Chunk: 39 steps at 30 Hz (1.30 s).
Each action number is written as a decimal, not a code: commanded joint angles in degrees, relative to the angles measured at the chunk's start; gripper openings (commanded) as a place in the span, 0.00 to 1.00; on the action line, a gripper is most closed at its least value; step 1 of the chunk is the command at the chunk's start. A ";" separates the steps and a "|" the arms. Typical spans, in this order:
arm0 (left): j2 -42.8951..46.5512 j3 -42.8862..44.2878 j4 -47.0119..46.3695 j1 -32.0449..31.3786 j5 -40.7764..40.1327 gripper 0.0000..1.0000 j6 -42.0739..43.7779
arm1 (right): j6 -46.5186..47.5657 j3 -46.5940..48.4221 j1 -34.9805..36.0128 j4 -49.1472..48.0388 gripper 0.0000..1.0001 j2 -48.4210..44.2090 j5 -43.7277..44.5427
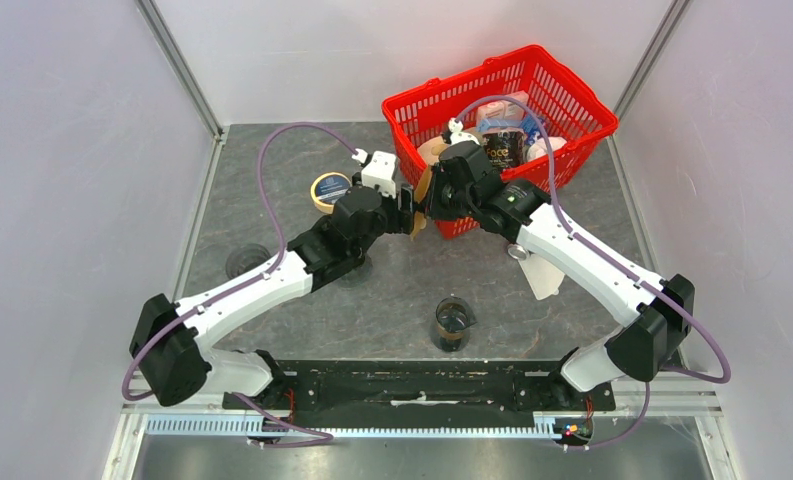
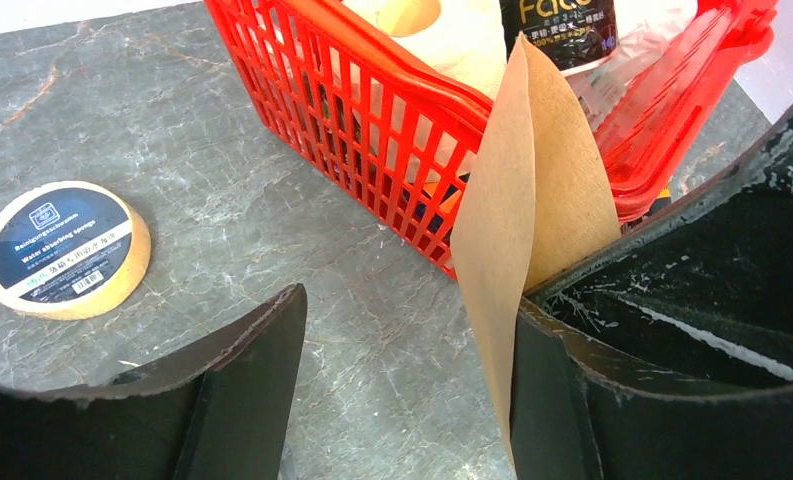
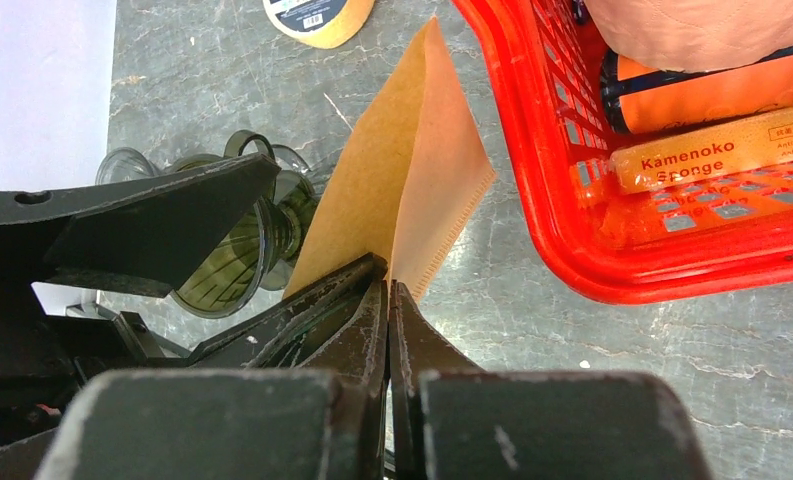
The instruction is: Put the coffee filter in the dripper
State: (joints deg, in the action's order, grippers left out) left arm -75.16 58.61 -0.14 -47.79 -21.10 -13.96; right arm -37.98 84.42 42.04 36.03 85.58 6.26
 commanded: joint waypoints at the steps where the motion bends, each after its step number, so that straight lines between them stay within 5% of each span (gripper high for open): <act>1: -0.86 3.25 -4.08 -1.16 -1.39 0.73 -3.28 | 2.12 0.13 0.76 -2.39 0.00 0.44 -1.43; 12: -3.05 4.49 -4.96 -1.25 1.91 0.67 -4.03 | 3.35 -0.74 1.17 -3.17 0.00 -0.18 -1.91; 21: -4.02 4.63 -5.60 -1.27 4.07 0.51 -3.45 | 3.70 -1.70 1.20 -4.18 0.00 -1.50 -1.61; 39: -5.00 4.76 -2.85 -1.25 3.66 0.43 -3.27 | 4.23 -2.15 1.20 -5.36 0.00 -2.84 -2.52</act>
State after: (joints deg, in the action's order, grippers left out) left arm -79.18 61.23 -2.44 -48.16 -18.92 -15.62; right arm -34.46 82.24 42.65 34.96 84.68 5.58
